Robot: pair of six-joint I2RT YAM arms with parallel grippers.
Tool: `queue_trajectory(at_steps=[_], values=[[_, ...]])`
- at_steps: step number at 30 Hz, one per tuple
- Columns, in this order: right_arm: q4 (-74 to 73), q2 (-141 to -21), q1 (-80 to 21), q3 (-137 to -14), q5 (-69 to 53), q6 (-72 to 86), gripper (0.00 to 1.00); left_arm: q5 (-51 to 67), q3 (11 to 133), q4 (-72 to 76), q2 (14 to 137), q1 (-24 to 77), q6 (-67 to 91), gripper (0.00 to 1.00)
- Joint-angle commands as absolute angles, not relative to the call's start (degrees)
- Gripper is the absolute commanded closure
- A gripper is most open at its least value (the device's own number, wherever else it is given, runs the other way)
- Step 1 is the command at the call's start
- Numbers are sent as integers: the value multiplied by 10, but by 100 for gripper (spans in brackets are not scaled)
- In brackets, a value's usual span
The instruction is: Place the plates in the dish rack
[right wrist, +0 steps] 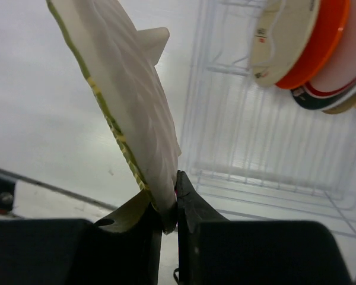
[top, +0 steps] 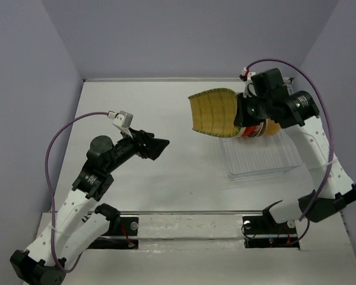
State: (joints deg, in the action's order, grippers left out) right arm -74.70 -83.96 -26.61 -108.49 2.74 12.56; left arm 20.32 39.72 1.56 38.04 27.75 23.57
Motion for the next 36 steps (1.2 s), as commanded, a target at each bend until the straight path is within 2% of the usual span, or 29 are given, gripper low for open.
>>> queue_trajectory(at_steps=[1,5,16,17,19,20,22,24,27,29,31,36], values=[[-636,-753,-267,-1035,-158,113,93,247,374,132,400,280,323,1],[-590,-723,-267,-963,-248,107,93,281,343,261,451,276,380,1],[-473,-699,-267,-849,-391,102,93,322,334,417,557,272,453,3],[-466,-700,-267,-844,-405,104,93,336,323,454,567,272,470,21],[-451,-701,-267,-836,-409,106,93,345,308,495,571,272,490,45],[-443,-701,-267,-827,-409,112,93,346,302,518,572,272,497,76],[-415,-694,-267,-819,-407,126,93,338,291,533,570,272,511,93],[-380,-685,-267,-806,-396,141,90,326,280,554,563,272,535,95],[-303,-655,-267,-745,-381,197,72,288,241,636,552,272,593,95],[-206,-614,-267,-700,-364,258,57,264,215,697,545,272,647,95],[-104,-576,-267,-624,-355,327,47,241,211,724,542,273,675,95],[46,-542,-286,-515,-316,410,41,220,226,732,533,279,686,95]])
